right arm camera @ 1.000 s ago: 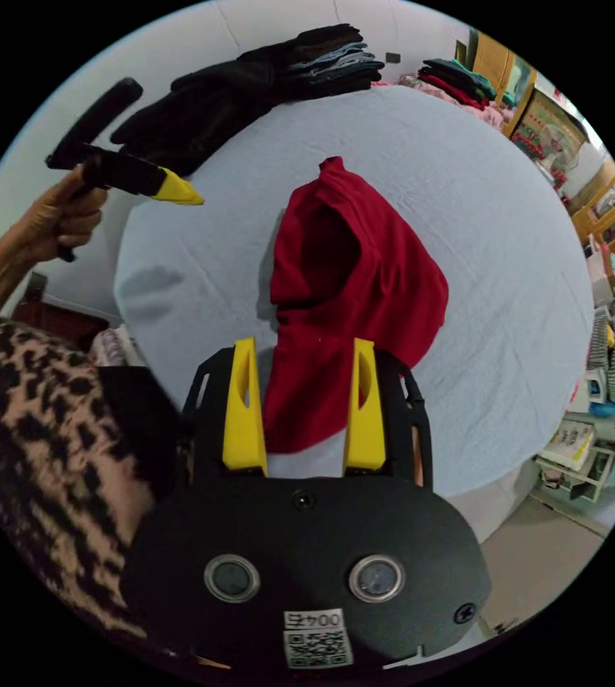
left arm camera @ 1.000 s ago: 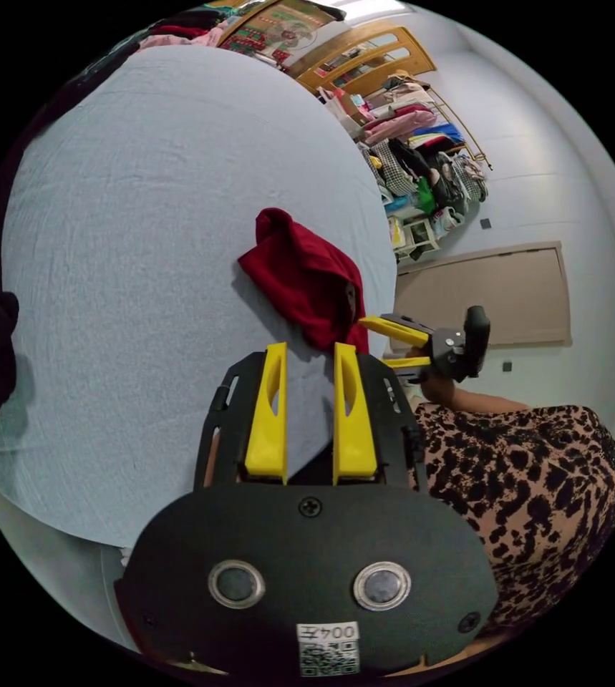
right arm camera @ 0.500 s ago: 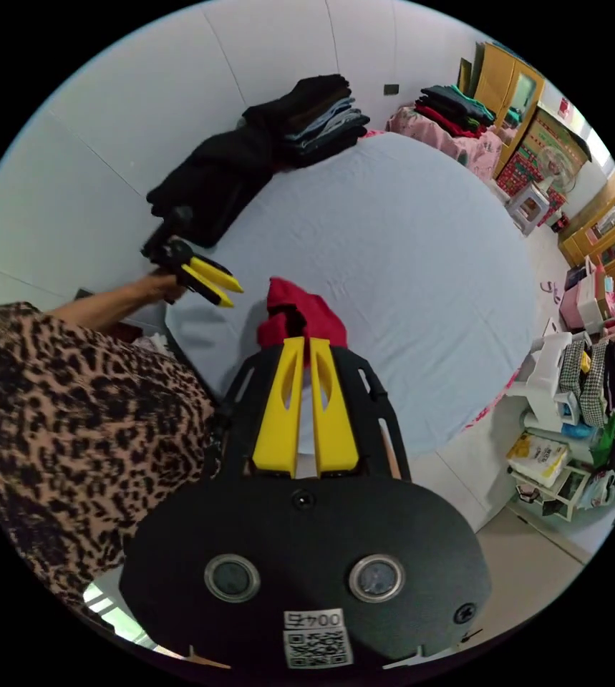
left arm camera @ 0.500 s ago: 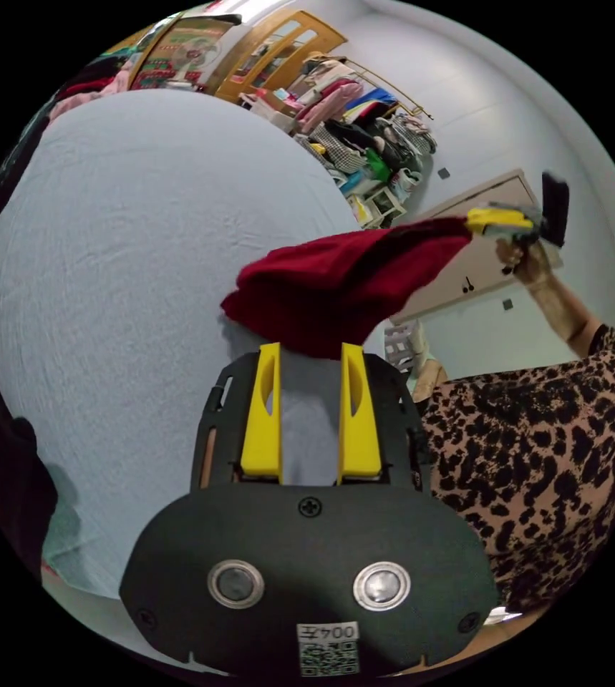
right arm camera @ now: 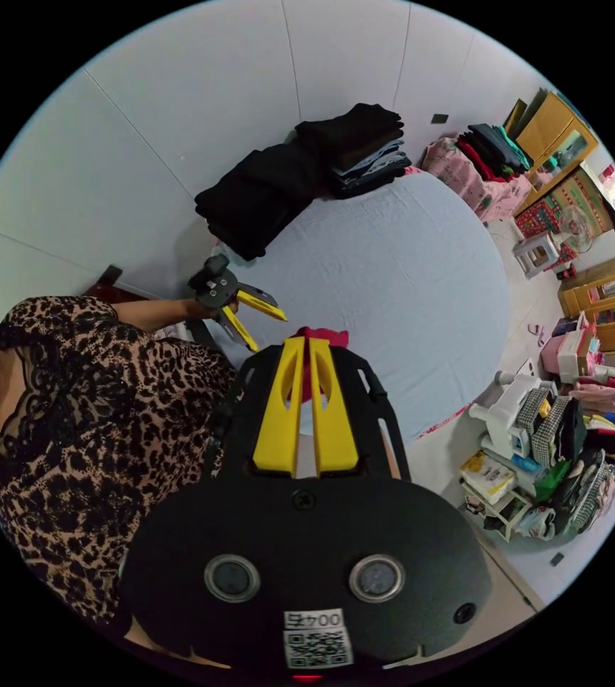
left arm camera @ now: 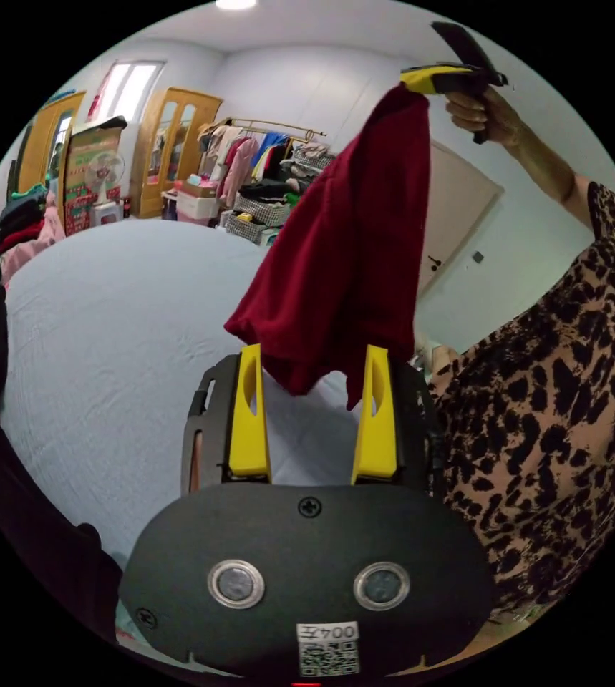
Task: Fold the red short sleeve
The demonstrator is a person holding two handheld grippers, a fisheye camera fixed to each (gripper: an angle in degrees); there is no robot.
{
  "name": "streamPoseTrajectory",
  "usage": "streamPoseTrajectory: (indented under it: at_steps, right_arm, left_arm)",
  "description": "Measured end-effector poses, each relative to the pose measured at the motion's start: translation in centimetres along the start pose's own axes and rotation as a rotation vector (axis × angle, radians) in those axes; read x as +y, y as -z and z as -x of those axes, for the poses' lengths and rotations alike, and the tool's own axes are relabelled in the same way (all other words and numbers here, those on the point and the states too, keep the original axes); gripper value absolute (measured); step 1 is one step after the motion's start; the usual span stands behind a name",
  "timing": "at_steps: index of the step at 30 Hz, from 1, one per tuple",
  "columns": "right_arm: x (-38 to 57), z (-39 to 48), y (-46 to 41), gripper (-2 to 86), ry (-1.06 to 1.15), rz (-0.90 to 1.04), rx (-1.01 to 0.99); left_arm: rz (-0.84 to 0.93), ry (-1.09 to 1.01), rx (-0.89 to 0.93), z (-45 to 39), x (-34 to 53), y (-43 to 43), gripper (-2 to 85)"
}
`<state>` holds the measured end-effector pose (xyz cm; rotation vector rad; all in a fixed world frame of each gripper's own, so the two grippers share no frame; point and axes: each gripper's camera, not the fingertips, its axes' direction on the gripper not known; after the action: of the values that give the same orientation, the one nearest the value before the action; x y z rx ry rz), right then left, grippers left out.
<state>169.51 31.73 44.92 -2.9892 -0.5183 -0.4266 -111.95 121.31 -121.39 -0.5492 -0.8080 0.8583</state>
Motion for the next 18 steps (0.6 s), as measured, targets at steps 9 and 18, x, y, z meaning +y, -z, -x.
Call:
streamPoseTrajectory:
  at_steps: [9, 18]
  right_arm:
    - [1.1, -1.5, 1.6, -0.5, -0.048, -0.118, -0.054]
    - [13.3, -2.0, -1.4, -0.4, -0.216, -0.363, -0.145]
  left_arm:
    - [-0.04, 0.036, -0.376, -1.6, 0.4, -4.4, 6.0]
    - [-0.206, 0.083, 0.0, -3.7, -3.2, 15.6, 0.4]
